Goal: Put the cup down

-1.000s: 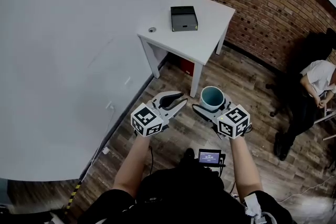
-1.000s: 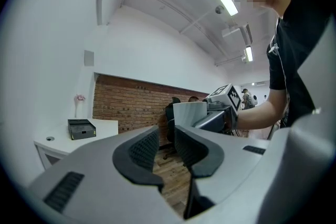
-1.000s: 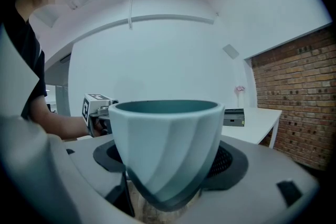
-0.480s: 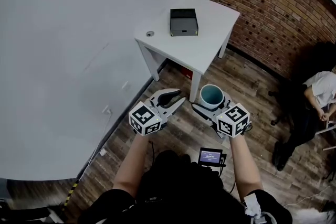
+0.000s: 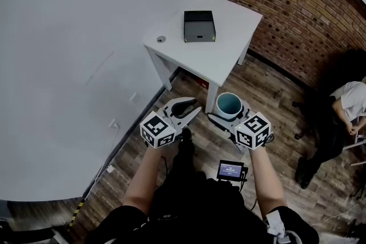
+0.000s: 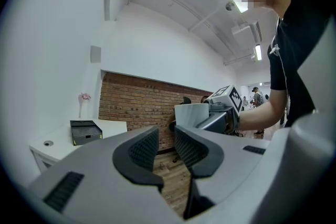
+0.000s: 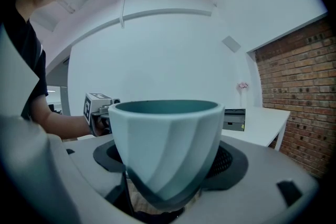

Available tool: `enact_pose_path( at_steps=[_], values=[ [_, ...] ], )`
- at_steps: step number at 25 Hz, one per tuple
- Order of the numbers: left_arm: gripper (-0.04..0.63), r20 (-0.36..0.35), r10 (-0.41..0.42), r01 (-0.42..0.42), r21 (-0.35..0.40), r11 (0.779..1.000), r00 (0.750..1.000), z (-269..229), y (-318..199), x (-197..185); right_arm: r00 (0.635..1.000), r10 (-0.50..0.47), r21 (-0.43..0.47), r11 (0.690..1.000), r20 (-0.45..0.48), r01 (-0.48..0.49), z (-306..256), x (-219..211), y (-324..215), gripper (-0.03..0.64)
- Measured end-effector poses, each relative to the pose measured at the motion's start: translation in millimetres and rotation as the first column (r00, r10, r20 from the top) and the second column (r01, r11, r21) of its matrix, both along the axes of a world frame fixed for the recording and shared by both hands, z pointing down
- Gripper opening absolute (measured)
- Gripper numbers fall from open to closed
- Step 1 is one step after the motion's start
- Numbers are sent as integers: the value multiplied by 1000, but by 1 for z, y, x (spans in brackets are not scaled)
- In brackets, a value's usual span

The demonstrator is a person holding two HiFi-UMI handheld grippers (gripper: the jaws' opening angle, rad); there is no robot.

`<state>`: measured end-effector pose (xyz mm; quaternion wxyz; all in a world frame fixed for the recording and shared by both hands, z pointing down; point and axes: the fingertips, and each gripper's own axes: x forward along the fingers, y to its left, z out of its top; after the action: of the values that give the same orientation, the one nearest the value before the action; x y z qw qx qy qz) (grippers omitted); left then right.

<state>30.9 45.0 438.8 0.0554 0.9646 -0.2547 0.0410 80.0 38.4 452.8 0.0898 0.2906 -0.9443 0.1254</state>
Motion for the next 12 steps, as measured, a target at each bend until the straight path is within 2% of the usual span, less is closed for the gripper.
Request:
enact_pose_path(
  at_steps=[12],
  values=[
    [84, -13, 49, -49, -12, 999, 999, 12, -98, -6, 999, 34, 5, 999, -5, -34, 8, -12, -93, 393]
  ],
)
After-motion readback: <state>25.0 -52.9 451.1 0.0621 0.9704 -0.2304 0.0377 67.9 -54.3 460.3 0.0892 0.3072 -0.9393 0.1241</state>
